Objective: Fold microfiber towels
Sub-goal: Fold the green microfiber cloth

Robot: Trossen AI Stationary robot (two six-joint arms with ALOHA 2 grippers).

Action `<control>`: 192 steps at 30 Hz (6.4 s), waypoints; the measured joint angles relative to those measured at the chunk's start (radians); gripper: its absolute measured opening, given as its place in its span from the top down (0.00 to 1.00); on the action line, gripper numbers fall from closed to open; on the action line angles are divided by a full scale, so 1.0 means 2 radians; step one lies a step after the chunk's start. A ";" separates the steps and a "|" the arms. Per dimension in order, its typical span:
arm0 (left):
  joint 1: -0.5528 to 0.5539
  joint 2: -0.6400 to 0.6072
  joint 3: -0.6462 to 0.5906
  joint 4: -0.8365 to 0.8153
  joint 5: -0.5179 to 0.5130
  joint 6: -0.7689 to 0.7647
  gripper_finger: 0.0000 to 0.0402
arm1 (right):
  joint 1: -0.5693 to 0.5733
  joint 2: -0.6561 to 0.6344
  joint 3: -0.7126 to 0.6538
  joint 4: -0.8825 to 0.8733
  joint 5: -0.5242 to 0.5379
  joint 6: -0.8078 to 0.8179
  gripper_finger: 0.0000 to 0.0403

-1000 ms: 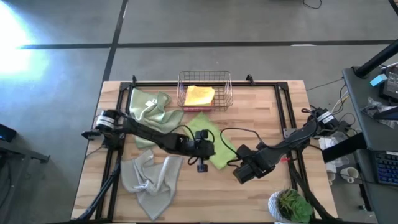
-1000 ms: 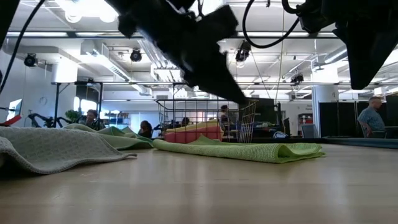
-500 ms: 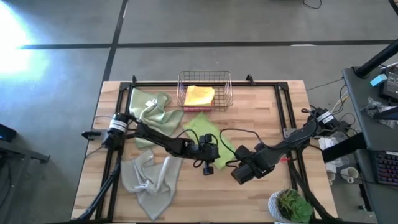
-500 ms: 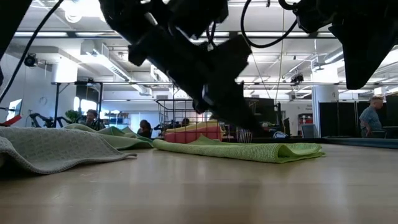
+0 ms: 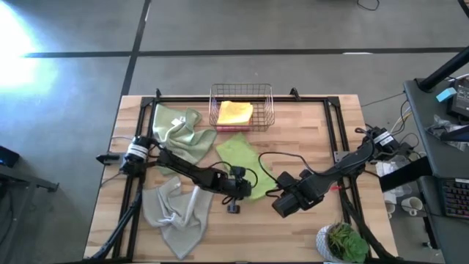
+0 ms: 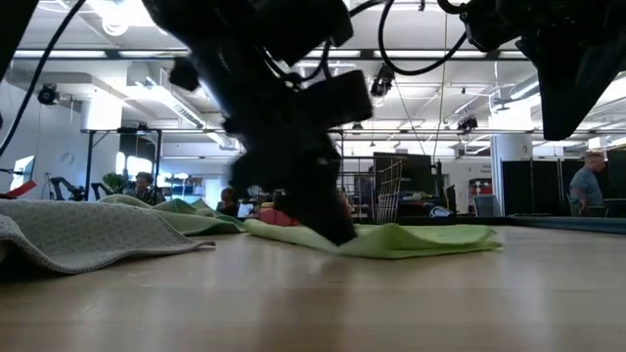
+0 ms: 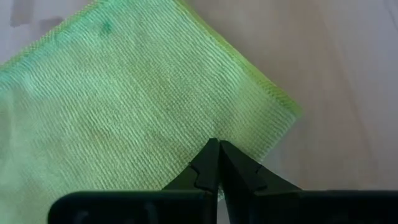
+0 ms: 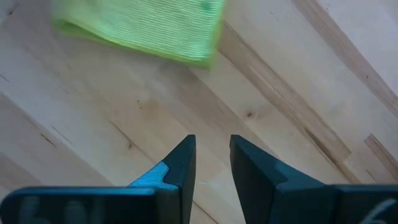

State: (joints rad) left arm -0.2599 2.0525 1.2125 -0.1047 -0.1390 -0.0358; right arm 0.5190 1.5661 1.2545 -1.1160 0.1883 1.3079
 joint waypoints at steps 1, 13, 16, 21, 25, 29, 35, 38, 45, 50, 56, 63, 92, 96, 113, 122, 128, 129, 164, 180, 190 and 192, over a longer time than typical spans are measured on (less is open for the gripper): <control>-0.004 0.000 0.000 -0.025 0.001 0.018 1.00 | 0.000 0.000 0.000 0.000 0.000 0.000 0.77; -0.062 -0.032 -0.003 -0.147 0.033 0.280 1.00 | 0.000 0.000 -0.003 0.002 0.024 -0.006 0.77; -0.077 -0.044 -0.003 -0.146 0.024 0.351 1.00 | 0.000 0.000 -0.003 0.003 0.024 -0.006 0.77; -0.085 -0.061 -0.003 -0.156 -0.010 0.336 1.00 | 0.000 0.000 -0.004 0.007 0.024 -0.013 0.77; -0.083 -0.084 -0.003 -0.166 -0.044 0.242 1.00 | 0.000 0.000 -0.004 0.030 0.025 -0.041 0.77; -0.081 -0.112 -0.002 -0.191 -0.051 0.180 1.00 | 0.000 0.000 -0.004 0.065 0.025 -0.066 0.77; -0.087 -0.160 -0.002 -0.227 -0.051 0.165 0.99 | 0.007 0.000 -0.003 0.115 0.021 -0.101 0.77; -0.091 -0.177 -0.002 -0.243 -0.051 0.164 0.93 | 0.012 0.001 -0.003 0.155 0.020 -0.121 0.76; -0.117 -0.203 -0.003 -0.246 -0.052 0.127 0.71 | 0.020 0.021 0.000 0.224 -0.006 -0.135 0.67; -0.144 -0.193 -0.007 -0.245 -0.052 0.069 0.61 | 0.034 0.048 0.012 0.264 -0.006 -0.170 0.61; -0.173 -0.169 -0.021 -0.216 -0.052 0.069 0.60 | 0.051 0.076 0.044 0.278 -0.006 -0.210 0.61; -0.180 -0.134 -0.022 -0.168 -0.054 0.073 0.60 | 0.059 0.106 0.068 0.279 0.017 -0.266 0.64; -0.163 -0.070 -0.024 -0.133 -0.130 0.072 0.60 | 0.039 0.190 0.070 0.304 0.090 -0.433 0.66; -0.158 -0.070 -0.027 -0.123 -0.130 0.073 0.60 | 0.037 0.206 0.071 0.302 0.090 -0.435 0.66; -0.139 -0.070 -0.029 -0.109 -0.130 0.073 0.71 | 0.008 0.217 0.071 0.289 0.084 -0.431 0.67; -0.139 -0.071 -0.029 -0.108 -0.128 0.065 0.99 | 0.000 0.218 0.071 0.288 0.070 -0.431 0.69; -0.139 -0.079 -0.029 -0.105 -0.125 0.008 0.99 | -0.007 0.221 0.069 0.288 0.054 -0.421 0.66; -0.139 -0.082 -0.029 -0.104 -0.125 0.007 0.99 | -0.010 0.221 0.068 0.287 0.049 -0.415 0.66; -0.173 -0.165 -0.024 -0.154 -0.035 -0.022 1.00 | 0.032 0.223 0.230 0.202 -0.003 -0.151 0.98; -0.159 -0.204 -0.025 -0.183 -0.103 -0.084 1.00 | 0.017 0.223 0.280 0.094 0.054 -0.021 0.98; -0.068 -0.202 -0.029 -0.207 -0.104 -0.109 1.00 | -0.032 0.223 0.246 0.048 0.085 -0.049 0.98; -0.055 -0.202 -0.029 -0.207 -0.091 -0.108 1.00 | -0.041 0.223 0.244 0.045 0.085 -0.064 0.98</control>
State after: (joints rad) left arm -0.3702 1.6485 1.1549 -0.5196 -0.3207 -0.2524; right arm 0.4365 2.0125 1.7416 -1.0265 0.3579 1.1794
